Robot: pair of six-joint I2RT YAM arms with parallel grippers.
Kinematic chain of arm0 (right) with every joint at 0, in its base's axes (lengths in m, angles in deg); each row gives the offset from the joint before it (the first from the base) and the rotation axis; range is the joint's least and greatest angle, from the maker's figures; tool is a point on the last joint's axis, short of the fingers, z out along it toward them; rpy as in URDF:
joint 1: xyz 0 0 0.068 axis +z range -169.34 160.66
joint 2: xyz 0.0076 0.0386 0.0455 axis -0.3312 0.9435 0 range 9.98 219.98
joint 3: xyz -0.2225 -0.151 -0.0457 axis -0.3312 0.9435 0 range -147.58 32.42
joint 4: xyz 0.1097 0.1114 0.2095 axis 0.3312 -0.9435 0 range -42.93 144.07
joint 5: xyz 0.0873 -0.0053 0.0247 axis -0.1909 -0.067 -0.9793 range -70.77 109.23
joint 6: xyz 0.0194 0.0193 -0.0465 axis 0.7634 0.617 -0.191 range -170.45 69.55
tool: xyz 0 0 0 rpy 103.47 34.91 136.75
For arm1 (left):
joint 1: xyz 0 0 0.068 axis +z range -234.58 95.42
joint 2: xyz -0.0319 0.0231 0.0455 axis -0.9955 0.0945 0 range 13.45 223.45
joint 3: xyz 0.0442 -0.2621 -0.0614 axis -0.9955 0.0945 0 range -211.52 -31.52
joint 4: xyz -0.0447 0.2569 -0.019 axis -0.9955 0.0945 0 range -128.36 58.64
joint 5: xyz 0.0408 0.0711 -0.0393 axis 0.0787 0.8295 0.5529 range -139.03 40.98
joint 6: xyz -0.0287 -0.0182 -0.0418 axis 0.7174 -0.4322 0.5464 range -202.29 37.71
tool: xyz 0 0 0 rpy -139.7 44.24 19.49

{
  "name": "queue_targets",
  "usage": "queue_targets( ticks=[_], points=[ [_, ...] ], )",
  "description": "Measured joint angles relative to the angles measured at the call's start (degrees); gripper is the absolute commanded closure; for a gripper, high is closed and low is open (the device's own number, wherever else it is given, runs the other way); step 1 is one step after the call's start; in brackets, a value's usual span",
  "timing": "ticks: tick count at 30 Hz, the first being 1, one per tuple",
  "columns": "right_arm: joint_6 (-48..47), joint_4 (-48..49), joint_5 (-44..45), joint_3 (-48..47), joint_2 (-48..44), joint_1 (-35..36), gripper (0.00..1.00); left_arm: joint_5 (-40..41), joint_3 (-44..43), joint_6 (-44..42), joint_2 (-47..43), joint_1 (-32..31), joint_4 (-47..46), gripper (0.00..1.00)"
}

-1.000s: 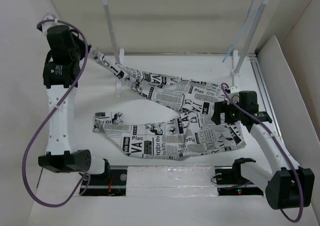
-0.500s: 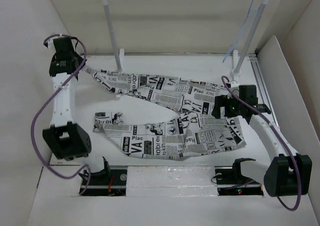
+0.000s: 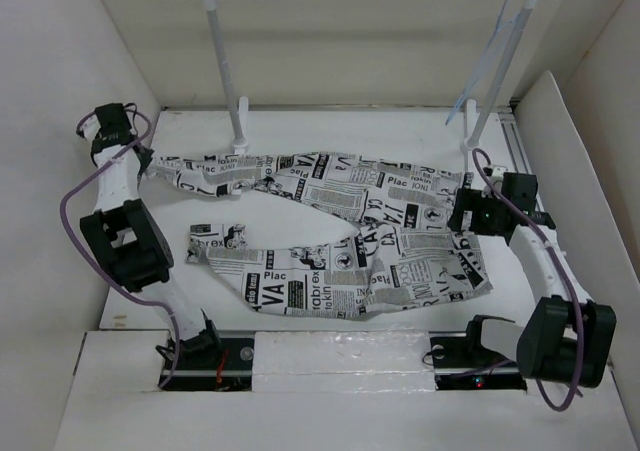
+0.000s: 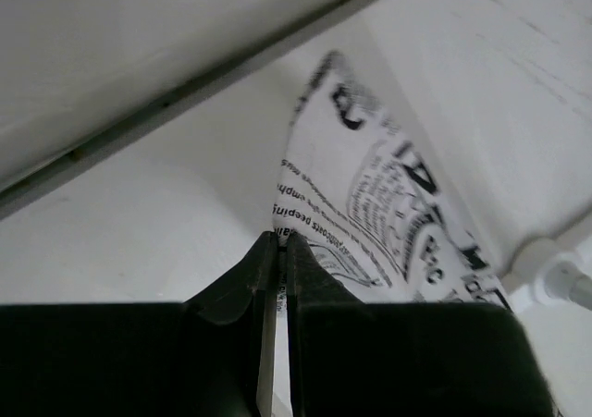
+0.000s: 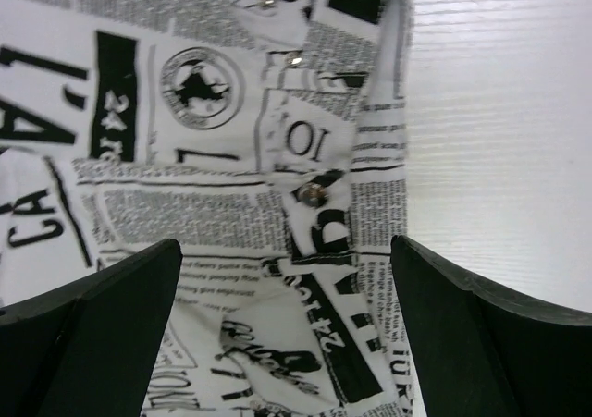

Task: Place the trousers on the hanger
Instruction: Flatten out the trousers at the center of the board.

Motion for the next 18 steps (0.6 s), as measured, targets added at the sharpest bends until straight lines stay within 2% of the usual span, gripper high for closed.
queue_targets(
  ticks=[3, 6, 11, 15, 18],
  points=[
    [1.16, 1.73, 0.44, -0.02, 3.30, -3.39, 0.00, -1.88, 2.89, 0.90, 0.79, 4.68, -0.57, 1.00],
    [2.25, 3.85, 0.13, -1.05, 6.64, -7.10, 0.00, -2.80, 3.61, 2.34, 1.36, 6.73, -0.85, 1.00],
    [3.96, 9.92, -2.38, -6.12, 17.11, -13.53, 0.00, -4.98, 5.05, 4.33, 1.11, 6.58, -2.95, 1.00],
    [4.98, 15.26, -6.49, -7.82, 25.38, -13.79, 0.01, -6.36, 8.74, 4.83, -0.13, 5.07, -5.53, 1.00],
    [4.90, 18.29, -11.23, -9.64, 30.80, -13.55, 0.06, -7.17, 10.12, 5.14, -0.81, 4.00, -6.73, 1.00]
  ],
)
